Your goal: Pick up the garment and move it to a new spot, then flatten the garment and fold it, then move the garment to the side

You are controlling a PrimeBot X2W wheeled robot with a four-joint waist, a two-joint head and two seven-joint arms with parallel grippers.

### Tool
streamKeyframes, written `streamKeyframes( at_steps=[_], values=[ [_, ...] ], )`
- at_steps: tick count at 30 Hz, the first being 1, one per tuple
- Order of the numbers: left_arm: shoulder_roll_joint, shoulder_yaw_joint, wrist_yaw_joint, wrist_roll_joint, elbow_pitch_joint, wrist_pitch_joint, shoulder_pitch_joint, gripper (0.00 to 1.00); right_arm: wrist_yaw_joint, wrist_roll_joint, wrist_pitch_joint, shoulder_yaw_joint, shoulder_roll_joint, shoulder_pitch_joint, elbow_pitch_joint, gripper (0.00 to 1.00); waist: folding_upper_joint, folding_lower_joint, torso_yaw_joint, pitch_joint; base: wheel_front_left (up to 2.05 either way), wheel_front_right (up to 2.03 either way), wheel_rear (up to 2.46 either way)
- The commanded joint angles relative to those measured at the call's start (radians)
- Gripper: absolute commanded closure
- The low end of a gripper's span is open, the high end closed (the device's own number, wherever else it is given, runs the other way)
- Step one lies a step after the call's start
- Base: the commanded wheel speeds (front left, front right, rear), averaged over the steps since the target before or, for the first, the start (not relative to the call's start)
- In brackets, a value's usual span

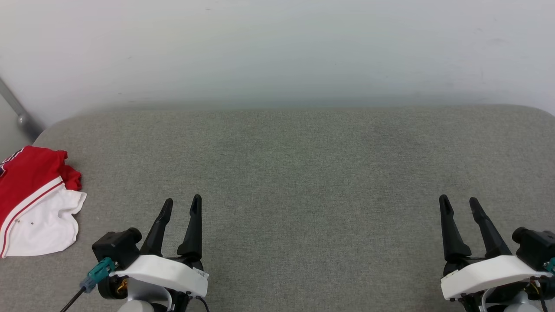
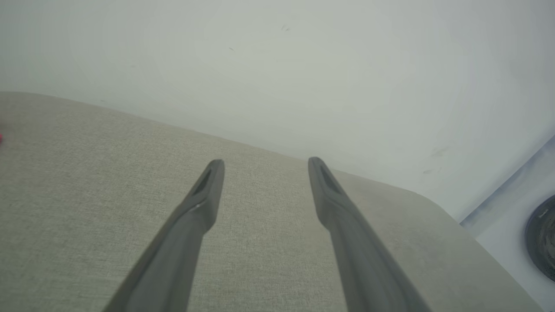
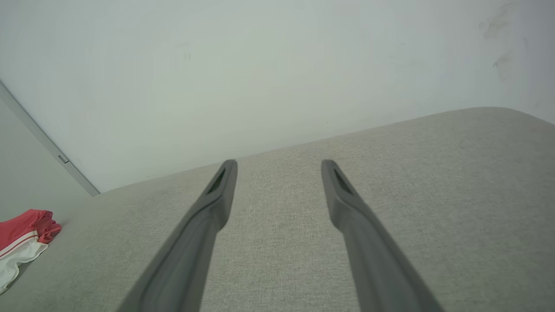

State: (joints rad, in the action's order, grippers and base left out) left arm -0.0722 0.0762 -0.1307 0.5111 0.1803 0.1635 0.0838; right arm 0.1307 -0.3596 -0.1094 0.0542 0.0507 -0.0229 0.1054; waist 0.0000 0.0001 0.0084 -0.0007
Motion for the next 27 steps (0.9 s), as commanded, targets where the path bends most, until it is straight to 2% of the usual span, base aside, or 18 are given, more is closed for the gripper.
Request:
streamKeyframes(
  at_steps=[1, 20, 27],
  values=[
    [-0.007, 0.002, 0.0, -0.038, -0.005, 0.01, 0.005, 0.0, 0.0, 0.031, 0.004, -0.002, 0.0, -0.002, -0.017, 0.0, 0.0, -0.0001, 0.001, 0.0, 0.0, 0.0, 0.0],
    [-0.019, 0.005, 0.006, -0.282, 0.024, 0.056, 0.021, 0.0, 0.0, 0.202, 0.056, 0.007, 0.0, 0.031, -0.083, 0.0, 0.0, -0.0001, 0.009, 0.0, 0.0, 0.0, 0.0],
    [-0.013, -0.001, 0.007, -0.33, 0.035, 0.071, 0.017, 0.0, 0.0, 0.248, 0.055, 0.007, -0.001, 0.042, -0.089, 0.0, 0.0, -0.0001, 0.013, -0.002, 0.0, 0.0, 0.0]
  ],
)
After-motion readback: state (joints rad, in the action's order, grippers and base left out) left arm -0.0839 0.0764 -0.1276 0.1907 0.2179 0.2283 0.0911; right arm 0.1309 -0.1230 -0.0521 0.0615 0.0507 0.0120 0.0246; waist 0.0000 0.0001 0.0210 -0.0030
